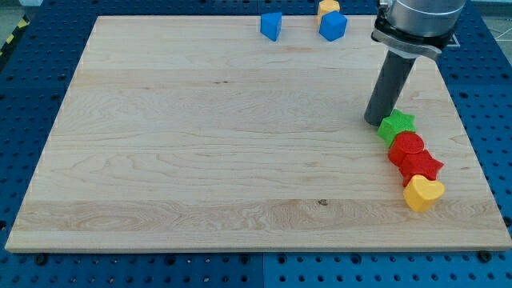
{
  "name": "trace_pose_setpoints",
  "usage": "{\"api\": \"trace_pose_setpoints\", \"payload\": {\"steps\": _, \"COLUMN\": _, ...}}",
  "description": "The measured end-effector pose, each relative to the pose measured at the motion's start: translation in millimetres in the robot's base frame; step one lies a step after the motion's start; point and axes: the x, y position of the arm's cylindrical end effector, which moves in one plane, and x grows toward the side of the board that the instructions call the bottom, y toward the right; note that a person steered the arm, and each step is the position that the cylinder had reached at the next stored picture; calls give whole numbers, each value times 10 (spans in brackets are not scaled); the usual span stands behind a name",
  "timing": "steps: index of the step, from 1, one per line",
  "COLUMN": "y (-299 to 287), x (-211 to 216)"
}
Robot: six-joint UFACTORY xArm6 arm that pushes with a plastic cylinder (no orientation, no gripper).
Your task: Push the yellow heart right and a bit down
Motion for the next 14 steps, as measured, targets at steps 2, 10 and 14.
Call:
{"api": "trace_pose_setpoints", "payload": {"steps": 2, "y": 83, "x": -31}}
{"api": "trace_pose_setpoints", "payload": {"steps": 10, "y": -511, "x": 1352}}
{"api": "trace_pose_setpoints", "payload": {"steps": 14, "y": 15, "x": 1191}}
